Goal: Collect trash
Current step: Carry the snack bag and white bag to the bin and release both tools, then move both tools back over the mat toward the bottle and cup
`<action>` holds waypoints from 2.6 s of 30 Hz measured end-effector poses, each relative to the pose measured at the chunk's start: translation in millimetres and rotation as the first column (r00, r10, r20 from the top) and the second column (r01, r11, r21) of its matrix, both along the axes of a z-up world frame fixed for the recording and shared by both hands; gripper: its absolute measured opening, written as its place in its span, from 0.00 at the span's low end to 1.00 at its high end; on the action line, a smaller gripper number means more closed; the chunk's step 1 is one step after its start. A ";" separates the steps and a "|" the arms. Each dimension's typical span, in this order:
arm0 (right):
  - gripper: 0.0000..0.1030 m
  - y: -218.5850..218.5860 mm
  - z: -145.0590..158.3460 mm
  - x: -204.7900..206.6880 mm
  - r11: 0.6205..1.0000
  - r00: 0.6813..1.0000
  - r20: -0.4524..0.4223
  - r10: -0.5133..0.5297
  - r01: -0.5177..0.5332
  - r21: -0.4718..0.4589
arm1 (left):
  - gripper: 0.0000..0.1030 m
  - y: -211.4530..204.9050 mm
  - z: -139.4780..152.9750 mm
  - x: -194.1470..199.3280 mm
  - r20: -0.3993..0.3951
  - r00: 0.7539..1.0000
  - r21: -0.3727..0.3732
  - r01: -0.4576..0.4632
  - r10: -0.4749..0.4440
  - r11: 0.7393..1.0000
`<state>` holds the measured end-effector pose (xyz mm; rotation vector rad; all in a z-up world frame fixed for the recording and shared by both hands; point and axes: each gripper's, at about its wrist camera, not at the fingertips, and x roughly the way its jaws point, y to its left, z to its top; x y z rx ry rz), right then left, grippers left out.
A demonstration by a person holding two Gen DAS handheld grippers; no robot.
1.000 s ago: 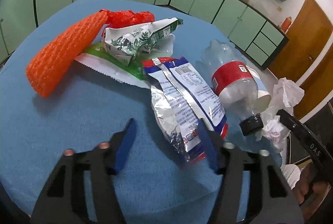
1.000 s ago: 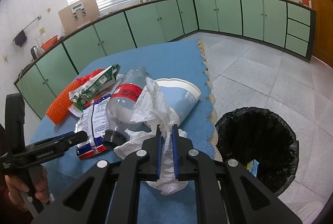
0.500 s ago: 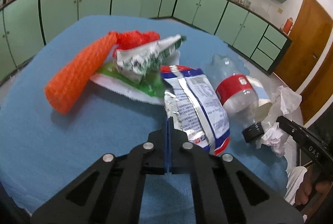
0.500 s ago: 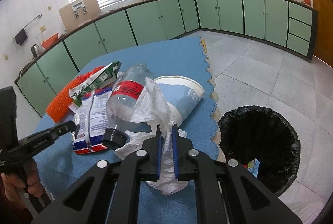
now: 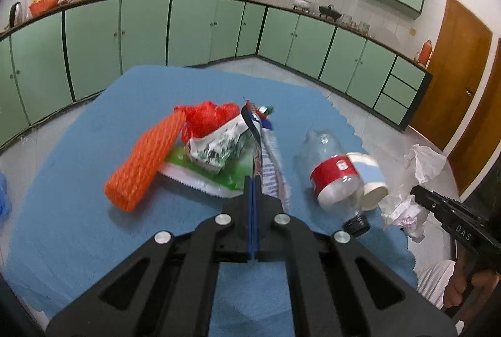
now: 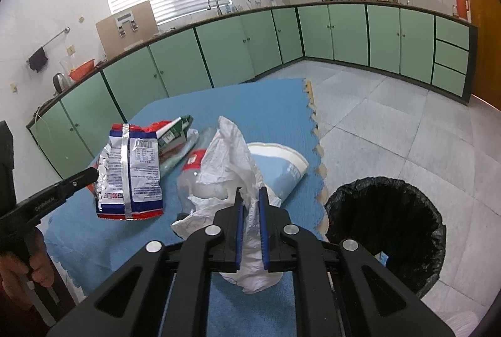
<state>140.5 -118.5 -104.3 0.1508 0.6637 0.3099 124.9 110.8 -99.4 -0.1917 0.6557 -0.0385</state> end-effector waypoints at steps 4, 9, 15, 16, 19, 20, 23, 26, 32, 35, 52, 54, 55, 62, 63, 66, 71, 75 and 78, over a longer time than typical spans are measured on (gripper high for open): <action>0.09 -5.4 13.9 -3.9 1.000 1.000 0.026 -0.002 0.002 0.004 | 0.00 -6.1 16.1 -3.6 0.042 0.999 -0.005 0.016 -0.016 1.000; 0.09 -15.7 30.4 -7.2 1.000 0.998 0.052 -0.021 0.020 0.017 | 0.00 -21.1 34.8 -7.5 0.097 0.994 0.002 0.054 -0.053 0.999; 0.09 -32.6 44.5 -15.4 0.998 0.994 0.086 -0.067 0.066 0.016 | 0.00 -52.5 51.6 -2.4 0.143 0.981 0.003 0.131 -0.130 0.991; 0.09 -38.5 46.7 -16.6 0.997 0.993 0.091 -0.080 0.079 0.014 | 0.00 -59.7 54.4 -0.5 0.153 0.977 0.004 0.150 -0.149 0.989; 0.09 -56.6 51.5 -19.8 0.993 0.987 0.102 -0.121 0.121 0.007 | 0.00 -82.2 59.3 8.1 0.170 0.965 0.001 0.205 -0.202 0.979; 0.09 -63.2 52.6 -21.0 0.991 0.985 0.105 -0.135 0.135 0.004 | 0.00 -89.5 60.4 10.8 0.173 0.961 0.000 0.219 -0.216 0.976; 0.09 -83.5 55.6 -24.3 0.984 0.977 0.112 -0.180 0.181 0.001 | 0.00 -115.1 59.9 20.2 0.182 0.945 -0.010 0.278 -0.272 0.960; 0.09 -104.2 55.7 -26.4 0.974 0.968 0.113 -0.226 0.228 -0.007 | 0.00 -142.8 54.4 31.7 0.179 0.927 -0.016 0.338 -0.330 0.941; 0.09 -155.3 38.1 -22.1 0.942 0.940 0.073 -0.333 0.334 -0.010 | 0.00 -207.4 28.6 63.2 0.136 0.890 -0.021 0.441 -0.434 0.897; 0.09 -179.2 21.8 -14.8 0.928 0.928 0.032 -0.371 0.372 -0.003 | 0.00 -233.0 10.1 79.2 0.100 0.878 -0.021 0.472 -0.467 0.882; 0.29 -229.6 -36.4 27.7 0.906 0.903 -0.085 -0.422 0.422 -0.017 | 0.14 -299.7 -56.8 139.9 -0.046 0.849 0.004 0.527 -0.527 0.850; 0.40 -235.0 -39.1 29.9 0.901 0.897 -0.088 -0.434 0.434 -0.011 | 0.30 -299.9 -62.5 141.8 -0.057 0.851 -0.005 0.523 -0.522 0.853; 0.41 -235.8 -39.5 29.8 0.898 0.894 -0.086 -0.440 0.441 -0.011 | 0.33 -299.5 -64.0 143.6 -0.059 0.853 -0.009 0.519 -0.519 0.854; 0.85 -236.0 -30.8 22.5 0.860 0.859 -0.038 -0.510 0.508 -0.053 | 0.53 -286.6 -50.3 138.3 -0.026 0.868 -0.005 0.495 -0.495 0.869; 0.91 -234.1 -28.7 20.6 0.852 0.852 -0.025 -0.522 0.520 -0.066 | 0.57 -282.1 -46.3 134.4 -0.019 0.873 0.000 0.488 -0.488 0.873; 0.94 -229.3 -21.5 16.4 0.845 0.848 0.012 -0.530 0.529 -0.081 | 0.68 -265.8 -34.0 123.9 0.007 0.890 0.018 0.456 -0.456 0.890; 0.94 -211.0 -11.8 11.8 0.864 0.866 0.030 -0.499 0.500 -0.058 | 0.77 -224.2 -15.4 100.7 0.061 0.926 0.072 0.368 -0.372 0.927; 0.94 -185.4 -6.5 9.4 0.882 0.882 0.044 -0.468 0.470 -0.036 | 0.80 -191.4 -5.6 87.3 0.077 0.952 0.087 0.289 -0.296 0.953; 0.94 -164.3 -5.5 7.3 0.896 0.896 0.056 -0.441 0.443 -0.039 | 0.81 -167.3 -2.7 76.4 0.080 0.965 0.097 0.240 -0.248 0.966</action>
